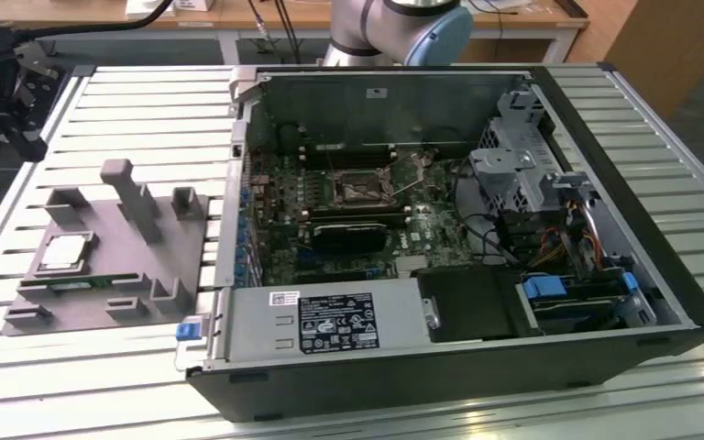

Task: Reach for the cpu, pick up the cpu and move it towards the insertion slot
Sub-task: 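Reach for the cpu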

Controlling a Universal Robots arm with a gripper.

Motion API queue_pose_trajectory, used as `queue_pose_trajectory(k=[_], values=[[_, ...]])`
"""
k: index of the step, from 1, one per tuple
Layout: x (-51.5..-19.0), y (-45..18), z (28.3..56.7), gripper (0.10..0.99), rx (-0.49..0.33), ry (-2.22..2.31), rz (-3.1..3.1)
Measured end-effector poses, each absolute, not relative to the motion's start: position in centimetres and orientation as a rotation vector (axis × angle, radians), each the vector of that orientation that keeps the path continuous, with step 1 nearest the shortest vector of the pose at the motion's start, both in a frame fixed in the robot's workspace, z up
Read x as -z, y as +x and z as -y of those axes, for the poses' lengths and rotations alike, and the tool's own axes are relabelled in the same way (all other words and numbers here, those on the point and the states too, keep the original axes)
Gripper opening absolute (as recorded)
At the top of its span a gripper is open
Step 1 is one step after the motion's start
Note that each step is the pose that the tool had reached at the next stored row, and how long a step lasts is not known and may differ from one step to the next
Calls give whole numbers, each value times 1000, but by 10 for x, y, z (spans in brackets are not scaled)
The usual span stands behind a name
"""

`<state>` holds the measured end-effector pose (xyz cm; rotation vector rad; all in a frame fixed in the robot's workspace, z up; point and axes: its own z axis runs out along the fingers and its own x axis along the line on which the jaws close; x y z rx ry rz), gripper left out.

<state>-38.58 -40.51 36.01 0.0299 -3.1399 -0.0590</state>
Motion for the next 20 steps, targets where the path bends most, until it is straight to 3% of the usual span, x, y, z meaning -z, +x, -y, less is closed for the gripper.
queue_pose_trajectory(k=[20], values=[[-355,-419,405,106,58,30,3135]])
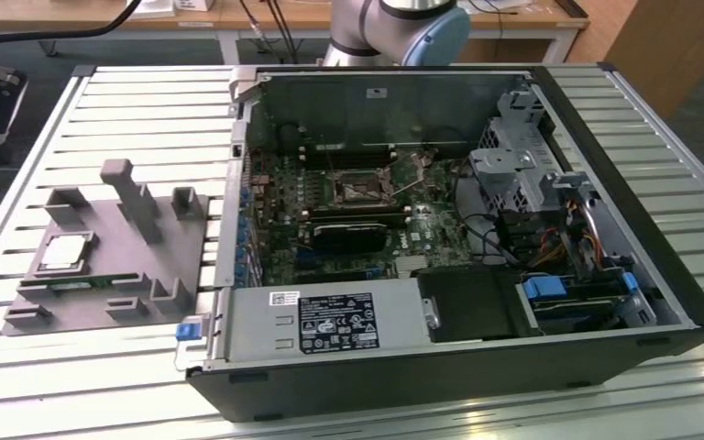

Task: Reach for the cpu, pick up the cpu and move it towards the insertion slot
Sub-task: 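Reach for the cpu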

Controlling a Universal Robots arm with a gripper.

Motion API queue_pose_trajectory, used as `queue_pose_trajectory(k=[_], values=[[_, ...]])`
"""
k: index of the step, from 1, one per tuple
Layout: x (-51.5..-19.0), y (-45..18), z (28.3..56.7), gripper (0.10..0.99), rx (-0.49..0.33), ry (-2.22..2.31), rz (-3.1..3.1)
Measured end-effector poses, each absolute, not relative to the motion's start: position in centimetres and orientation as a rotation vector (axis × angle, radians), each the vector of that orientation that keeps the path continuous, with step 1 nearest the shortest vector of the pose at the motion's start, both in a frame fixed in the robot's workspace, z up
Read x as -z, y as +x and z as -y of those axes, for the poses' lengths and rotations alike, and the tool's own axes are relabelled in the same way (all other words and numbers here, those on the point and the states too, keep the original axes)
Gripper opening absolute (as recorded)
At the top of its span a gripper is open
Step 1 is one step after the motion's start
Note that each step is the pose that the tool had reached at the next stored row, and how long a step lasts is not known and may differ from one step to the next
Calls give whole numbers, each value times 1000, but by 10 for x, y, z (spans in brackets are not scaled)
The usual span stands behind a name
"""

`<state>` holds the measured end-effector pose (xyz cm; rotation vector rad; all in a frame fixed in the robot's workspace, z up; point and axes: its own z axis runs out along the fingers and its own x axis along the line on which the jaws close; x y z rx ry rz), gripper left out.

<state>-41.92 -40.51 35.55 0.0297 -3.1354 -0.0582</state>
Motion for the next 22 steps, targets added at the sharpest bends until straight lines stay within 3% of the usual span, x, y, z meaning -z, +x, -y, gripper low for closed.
queue_pose_trajectory(k=[12,13,14,16,17,19,20,22], values=[[-351,-439,405,114,59,30,3134],[-350,-439,405,169,64,30,3133],[-349,-439,406,169,70,30,3133],[-346,-439,406,290,73,30,3128],[-345,-439,406,290,73,29,3128],[-341,-439,406,408,73,30,3128],[-339,-439,406,408,73,29,3128],[-336,-439,406,525,73,28,3128]])
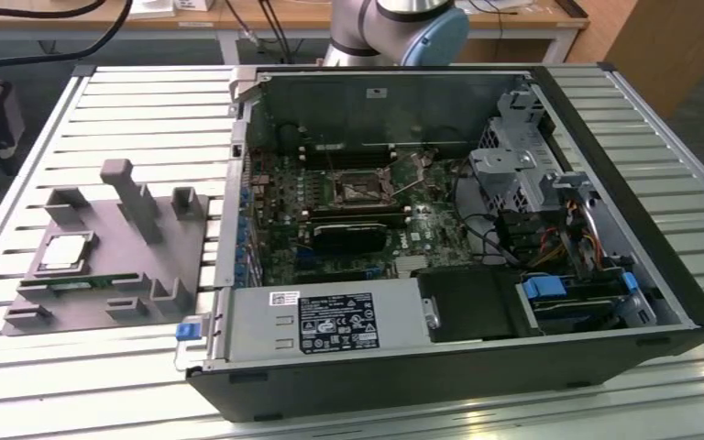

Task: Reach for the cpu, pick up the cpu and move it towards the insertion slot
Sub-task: 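Reach for the cpu, then pick up the cpu and move it towards the insertion slot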

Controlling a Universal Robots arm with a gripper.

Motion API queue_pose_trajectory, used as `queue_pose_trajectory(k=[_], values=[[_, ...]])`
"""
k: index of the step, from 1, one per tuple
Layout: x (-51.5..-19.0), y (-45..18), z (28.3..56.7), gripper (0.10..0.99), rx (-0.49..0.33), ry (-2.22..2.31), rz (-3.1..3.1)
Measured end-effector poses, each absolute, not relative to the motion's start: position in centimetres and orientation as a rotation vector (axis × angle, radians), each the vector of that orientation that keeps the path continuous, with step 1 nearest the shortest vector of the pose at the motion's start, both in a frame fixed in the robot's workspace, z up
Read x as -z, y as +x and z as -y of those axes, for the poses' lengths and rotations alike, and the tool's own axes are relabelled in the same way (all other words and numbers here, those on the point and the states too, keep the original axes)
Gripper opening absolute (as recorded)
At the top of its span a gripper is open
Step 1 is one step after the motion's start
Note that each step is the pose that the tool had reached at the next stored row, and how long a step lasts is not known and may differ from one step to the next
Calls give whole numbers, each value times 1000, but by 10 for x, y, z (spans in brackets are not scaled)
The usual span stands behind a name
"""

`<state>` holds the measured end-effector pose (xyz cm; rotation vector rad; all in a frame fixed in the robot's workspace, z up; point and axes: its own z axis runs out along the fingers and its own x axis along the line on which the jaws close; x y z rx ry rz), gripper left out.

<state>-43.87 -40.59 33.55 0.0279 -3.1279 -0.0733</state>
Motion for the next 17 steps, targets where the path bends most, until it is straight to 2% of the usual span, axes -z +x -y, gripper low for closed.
queue_pose_trajectory(k=[1,3,4,5,6,7,17], values=[[-334,-438,406,525,73,27,3128],[-330,-438,407,639,73,27,3128],[-328,-438,407,639,73,27,3128],[-327,-438,407,698,73,27,3128],[-325,-437,407,698,73,27,3128],[-323,-437,407,761,73,27,3128],[-305,-437,410,761,73,27,3127]])
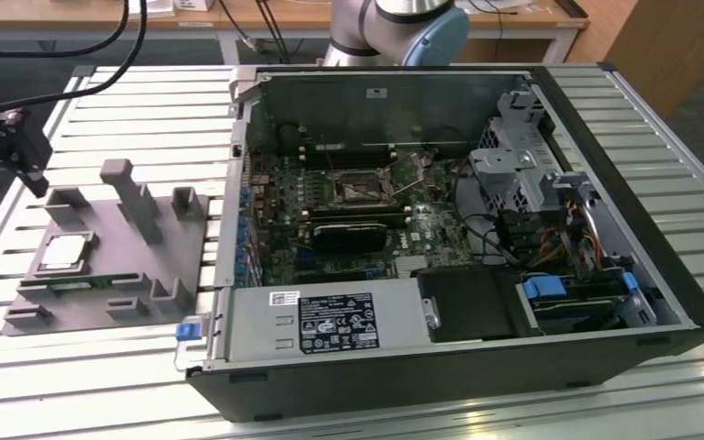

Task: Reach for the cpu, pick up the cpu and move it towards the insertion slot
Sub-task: 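Pick up the cpu and move it towards the insertion slot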

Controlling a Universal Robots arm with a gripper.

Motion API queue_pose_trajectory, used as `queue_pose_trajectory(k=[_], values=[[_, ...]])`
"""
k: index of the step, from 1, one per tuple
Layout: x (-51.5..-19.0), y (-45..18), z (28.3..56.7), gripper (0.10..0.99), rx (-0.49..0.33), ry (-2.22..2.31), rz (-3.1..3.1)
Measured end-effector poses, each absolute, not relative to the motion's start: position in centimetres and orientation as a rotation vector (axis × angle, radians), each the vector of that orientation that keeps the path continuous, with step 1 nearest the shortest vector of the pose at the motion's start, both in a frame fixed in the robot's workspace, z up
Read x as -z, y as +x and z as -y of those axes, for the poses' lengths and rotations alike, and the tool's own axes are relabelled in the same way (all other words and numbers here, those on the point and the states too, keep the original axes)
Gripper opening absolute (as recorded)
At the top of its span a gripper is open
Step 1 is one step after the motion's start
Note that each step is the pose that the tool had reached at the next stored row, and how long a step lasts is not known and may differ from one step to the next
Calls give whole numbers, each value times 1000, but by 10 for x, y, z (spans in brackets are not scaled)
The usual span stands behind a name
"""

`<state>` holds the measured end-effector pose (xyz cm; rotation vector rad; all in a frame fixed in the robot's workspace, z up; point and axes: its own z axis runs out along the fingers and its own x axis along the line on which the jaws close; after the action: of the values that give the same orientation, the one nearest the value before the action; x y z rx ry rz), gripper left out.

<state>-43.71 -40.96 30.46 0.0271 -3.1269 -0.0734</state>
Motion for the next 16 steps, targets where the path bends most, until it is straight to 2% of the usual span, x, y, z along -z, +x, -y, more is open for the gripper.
queue_pose_trajectory(k=[16], values=[[-275,-437,417,761,73,27,3127]])
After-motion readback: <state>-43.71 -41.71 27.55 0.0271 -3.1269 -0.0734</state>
